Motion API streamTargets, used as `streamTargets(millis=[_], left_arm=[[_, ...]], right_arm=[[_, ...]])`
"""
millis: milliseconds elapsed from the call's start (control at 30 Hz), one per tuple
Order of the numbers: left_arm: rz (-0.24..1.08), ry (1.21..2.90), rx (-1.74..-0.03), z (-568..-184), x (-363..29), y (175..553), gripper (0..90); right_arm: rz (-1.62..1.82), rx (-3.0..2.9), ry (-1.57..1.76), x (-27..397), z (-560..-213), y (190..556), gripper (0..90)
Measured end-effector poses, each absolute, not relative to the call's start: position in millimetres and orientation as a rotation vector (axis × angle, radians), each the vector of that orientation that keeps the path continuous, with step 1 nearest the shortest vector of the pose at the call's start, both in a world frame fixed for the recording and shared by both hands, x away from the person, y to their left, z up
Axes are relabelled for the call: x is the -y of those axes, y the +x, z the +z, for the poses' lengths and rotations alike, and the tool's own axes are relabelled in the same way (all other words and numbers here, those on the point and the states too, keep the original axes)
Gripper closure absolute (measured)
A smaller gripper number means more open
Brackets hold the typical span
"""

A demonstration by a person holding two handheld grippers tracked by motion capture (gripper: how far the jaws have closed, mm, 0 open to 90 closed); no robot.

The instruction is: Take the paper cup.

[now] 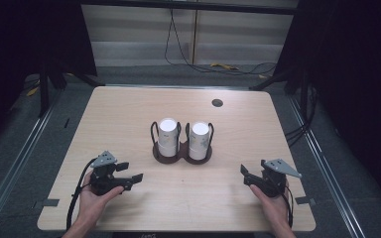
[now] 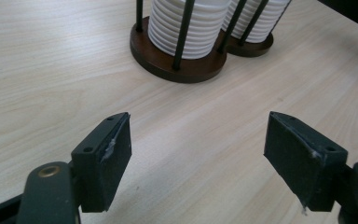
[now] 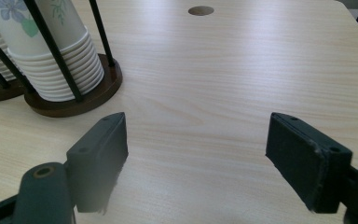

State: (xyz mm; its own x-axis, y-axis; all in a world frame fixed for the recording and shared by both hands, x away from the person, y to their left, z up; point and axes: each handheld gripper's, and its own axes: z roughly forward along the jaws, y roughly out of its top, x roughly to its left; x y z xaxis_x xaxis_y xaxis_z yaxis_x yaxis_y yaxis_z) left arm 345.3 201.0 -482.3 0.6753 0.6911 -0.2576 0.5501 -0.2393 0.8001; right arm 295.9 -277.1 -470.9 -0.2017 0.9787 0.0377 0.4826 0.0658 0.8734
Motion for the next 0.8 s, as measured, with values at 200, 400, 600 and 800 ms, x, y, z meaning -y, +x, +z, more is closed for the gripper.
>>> streamTargets(millis=[200, 400, 600, 800], left_arm=[[0.17, 1.895, -0.961, -480.2, -199.2, 345.9, 22.9], [0.173, 1.907, -0.906, -471.6, -189.2, 349.5, 21.5], [0.183, 1.891, -0.898, -460.9, -185.8, 354.7, 21.6], [0.18, 1.89, -0.866, -448.9, -182.3, 356.2, 21.7]], right_arm=[[1.076, -1.758, 1.441, 274.8, -470.6, 294.6, 21.1], [1.083, -1.799, 1.435, 269.7, -473.1, 297.0, 21.8], [1.092, -1.845, 1.427, 265.2, -473.0, 295.1, 21.6], [1.098, -1.873, 1.401, 258.2, -471.4, 290.1, 21.6]])
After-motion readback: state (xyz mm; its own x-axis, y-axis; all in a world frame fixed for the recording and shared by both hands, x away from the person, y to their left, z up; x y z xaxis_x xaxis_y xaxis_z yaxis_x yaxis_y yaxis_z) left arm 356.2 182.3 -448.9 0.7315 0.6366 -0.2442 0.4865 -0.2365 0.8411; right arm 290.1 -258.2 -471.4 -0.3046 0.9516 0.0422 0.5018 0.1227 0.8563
